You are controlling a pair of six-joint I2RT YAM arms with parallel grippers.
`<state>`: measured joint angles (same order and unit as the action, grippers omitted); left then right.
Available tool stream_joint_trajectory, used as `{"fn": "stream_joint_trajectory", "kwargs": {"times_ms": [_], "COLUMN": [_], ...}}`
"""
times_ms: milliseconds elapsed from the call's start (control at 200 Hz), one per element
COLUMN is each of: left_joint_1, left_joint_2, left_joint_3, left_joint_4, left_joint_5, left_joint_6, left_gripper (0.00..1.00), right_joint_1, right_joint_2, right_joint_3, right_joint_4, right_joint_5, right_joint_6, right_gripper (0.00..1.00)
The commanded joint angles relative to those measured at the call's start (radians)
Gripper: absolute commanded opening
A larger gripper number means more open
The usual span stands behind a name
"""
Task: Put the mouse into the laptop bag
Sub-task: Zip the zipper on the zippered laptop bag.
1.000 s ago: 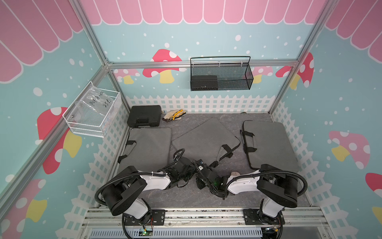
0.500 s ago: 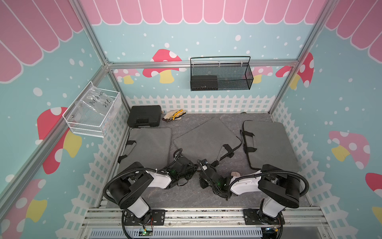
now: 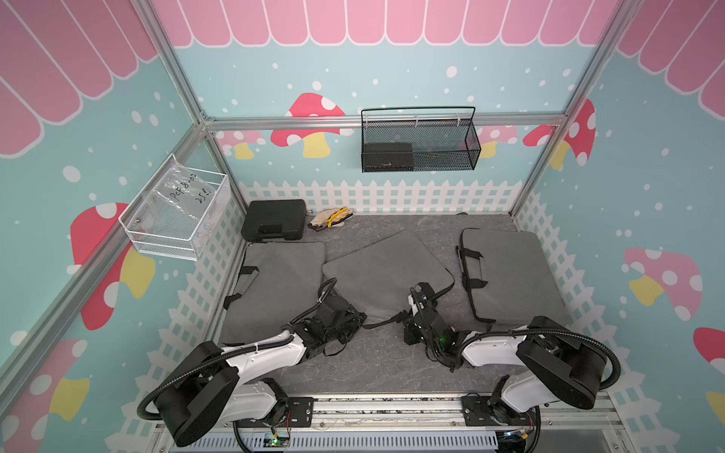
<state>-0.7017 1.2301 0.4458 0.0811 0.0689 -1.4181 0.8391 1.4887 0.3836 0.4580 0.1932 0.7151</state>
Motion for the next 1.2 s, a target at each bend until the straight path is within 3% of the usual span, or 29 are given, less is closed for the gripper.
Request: {"fn": "stream_joint_trajectory", "kwargs": {"times_ms": [0,275,560,725,1011,1196], "left_joint_1": [0.046,0.122,0.264,0.287,0.397,0.402], "left_joint_2": [-0.07,-0.152,-0.18,-0.116,0.067,0.104], "left_joint_3": [0.05,0.083,0.128,0.233,0.363,0.445], "left_joint_4": [-0.15,-0.266,-0.314,-0.401,-0.432,-0.507], "left_joint_5": [-0.164,-0.138,-0.063,-0.109,-0.034,-0.135], "left_joint_6": [0.079,0.16,0.24,0.288,0.339,0.365], "left_gripper": [0.0,0.0,0.0,0.0,0.0,0.0], "right_joint_1": [-0.049,-0.107,-0.163,-0.179,-0.189,-0.181], "right_joint_2": [-0.015,-0.113,-0.184,-0.249,-0.296,-0.345], "right_joint_3": [-0.04,-0.076,-0.106,-0.128,-0.138,-0.132], "right_joint_4": [-0.075,-0.11,-0.156,-0.182,-0.212,-0.205], "right_joint_5": [0.038,0.036,0.061,0.073,0.057,-0.034], "right_joint_6": [0.013,0.013,0.039,0.049,0.025,-0.045], "right_gripper": [0.0,0.0,0.0,0.0,0.0,0.0]}}
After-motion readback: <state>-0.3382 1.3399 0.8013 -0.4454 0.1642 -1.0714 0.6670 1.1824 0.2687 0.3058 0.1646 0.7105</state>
